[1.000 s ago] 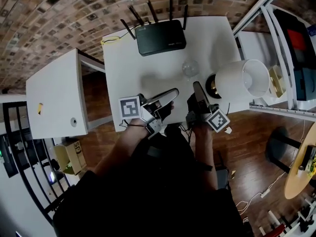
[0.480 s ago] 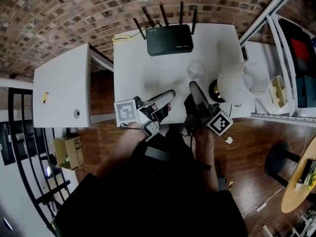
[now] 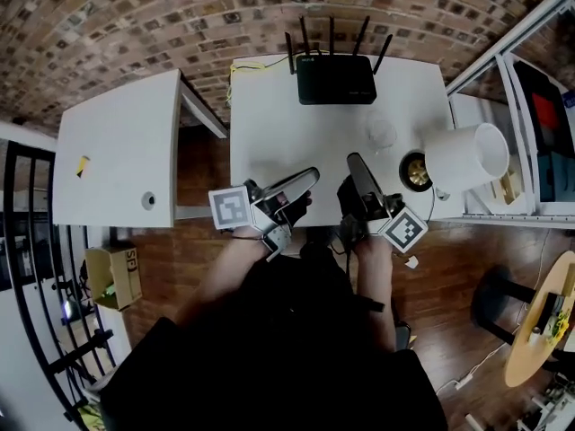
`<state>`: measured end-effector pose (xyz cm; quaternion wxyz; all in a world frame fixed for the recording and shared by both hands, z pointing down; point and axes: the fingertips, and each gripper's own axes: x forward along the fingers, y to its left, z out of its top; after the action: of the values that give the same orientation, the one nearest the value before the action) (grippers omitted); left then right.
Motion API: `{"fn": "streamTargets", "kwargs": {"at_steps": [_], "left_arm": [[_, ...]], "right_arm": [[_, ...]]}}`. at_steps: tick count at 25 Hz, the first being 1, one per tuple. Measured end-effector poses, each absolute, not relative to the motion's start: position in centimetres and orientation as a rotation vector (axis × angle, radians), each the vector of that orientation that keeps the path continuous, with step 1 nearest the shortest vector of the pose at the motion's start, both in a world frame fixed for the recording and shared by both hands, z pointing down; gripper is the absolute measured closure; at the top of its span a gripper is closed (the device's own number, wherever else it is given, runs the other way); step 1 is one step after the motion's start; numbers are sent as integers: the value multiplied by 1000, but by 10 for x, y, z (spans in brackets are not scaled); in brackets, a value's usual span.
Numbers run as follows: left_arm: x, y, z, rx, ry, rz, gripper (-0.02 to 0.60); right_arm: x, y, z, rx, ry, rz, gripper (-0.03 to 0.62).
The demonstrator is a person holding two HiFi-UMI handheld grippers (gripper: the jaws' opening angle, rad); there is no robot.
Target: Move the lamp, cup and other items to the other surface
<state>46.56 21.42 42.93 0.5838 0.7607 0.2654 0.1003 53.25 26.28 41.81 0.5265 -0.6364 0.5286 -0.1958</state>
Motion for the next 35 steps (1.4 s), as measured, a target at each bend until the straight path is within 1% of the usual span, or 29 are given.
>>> {"fn": "streamTargets", "kwargs": {"at_steps": [5,9,16,21,27,35], "left_arm": [[408,155,424,1774,624,177,580],[364,129,428,1743,619,155,580],[311,88,417,1737,589,77,580],[281,59,411,1793,505,-31,580],[252,32,398,1872,319,-157,580],[217,50,389,1934,80,-292,580]], "right_arm": [[464,198,405,-1512,1311,-496,575],[412,167,405,-1528,1336,-523,575],[348,115,398,-1507,1432,-597,574],[314,78,390,-1426,1574,-666,575],[288,44,378,-1227,1724,-751,575],[263,55,363,-985,1866,-827,576]]}}
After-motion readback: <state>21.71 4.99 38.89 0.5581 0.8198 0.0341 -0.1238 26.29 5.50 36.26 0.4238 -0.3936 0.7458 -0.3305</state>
